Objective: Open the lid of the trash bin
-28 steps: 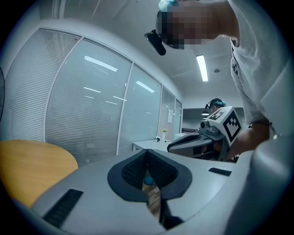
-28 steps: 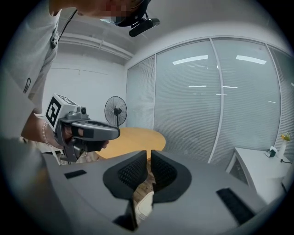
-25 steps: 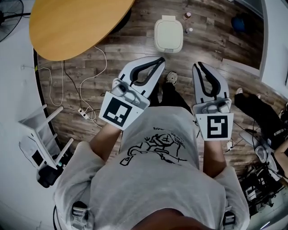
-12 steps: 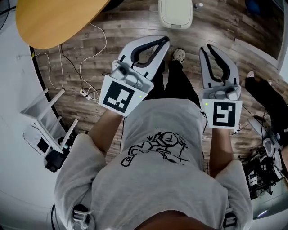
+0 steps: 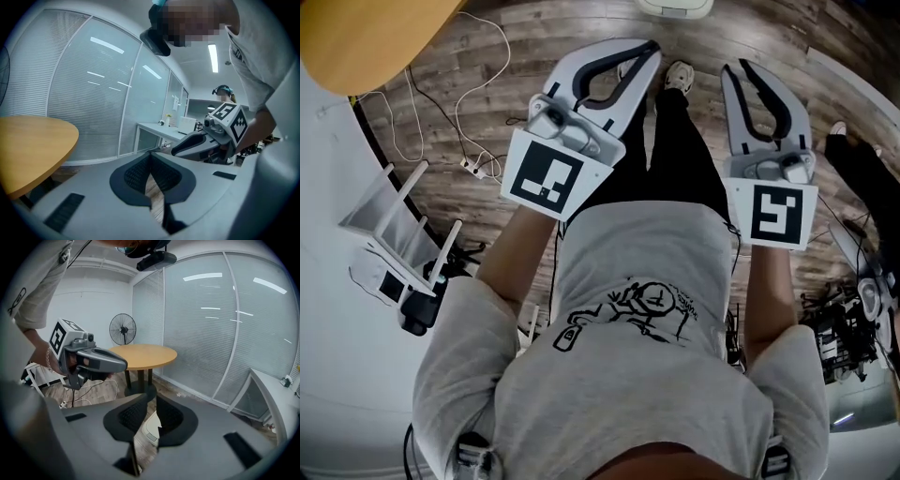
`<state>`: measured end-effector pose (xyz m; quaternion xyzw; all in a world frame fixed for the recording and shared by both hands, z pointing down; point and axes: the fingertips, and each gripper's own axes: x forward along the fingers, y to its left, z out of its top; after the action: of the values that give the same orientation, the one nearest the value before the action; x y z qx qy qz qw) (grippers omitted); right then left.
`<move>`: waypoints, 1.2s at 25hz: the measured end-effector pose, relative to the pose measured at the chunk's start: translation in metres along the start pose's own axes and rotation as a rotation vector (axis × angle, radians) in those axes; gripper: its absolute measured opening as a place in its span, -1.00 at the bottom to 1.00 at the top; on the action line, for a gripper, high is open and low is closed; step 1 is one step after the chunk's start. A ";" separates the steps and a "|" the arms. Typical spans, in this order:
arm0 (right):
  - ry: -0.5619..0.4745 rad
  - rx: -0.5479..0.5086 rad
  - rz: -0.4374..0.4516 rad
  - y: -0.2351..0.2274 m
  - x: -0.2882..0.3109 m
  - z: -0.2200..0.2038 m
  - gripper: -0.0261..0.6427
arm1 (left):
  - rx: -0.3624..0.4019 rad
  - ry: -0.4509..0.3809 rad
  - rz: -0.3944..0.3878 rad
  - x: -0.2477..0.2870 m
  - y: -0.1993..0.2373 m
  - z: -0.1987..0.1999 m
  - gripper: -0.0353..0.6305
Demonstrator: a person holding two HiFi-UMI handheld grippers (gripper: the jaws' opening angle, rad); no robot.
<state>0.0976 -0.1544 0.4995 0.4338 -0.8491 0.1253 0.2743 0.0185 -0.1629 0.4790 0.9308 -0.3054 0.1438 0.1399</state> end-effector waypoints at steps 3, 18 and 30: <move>0.019 -0.005 0.007 0.005 0.011 -0.017 -0.72 | -0.004 0.010 -0.003 0.004 0.002 -0.017 -0.85; 0.092 -0.086 0.049 0.003 0.094 -0.097 -0.69 | -0.054 0.071 -0.007 0.054 0.026 -0.108 -0.85; 0.186 -0.252 0.044 0.011 0.162 -0.175 -0.69 | -0.093 0.134 0.038 0.087 0.052 -0.198 -0.84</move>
<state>0.0746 -0.1765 0.7362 0.3636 -0.8384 0.0632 0.4011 0.0183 -0.1800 0.7009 0.9056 -0.3194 0.1940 0.2004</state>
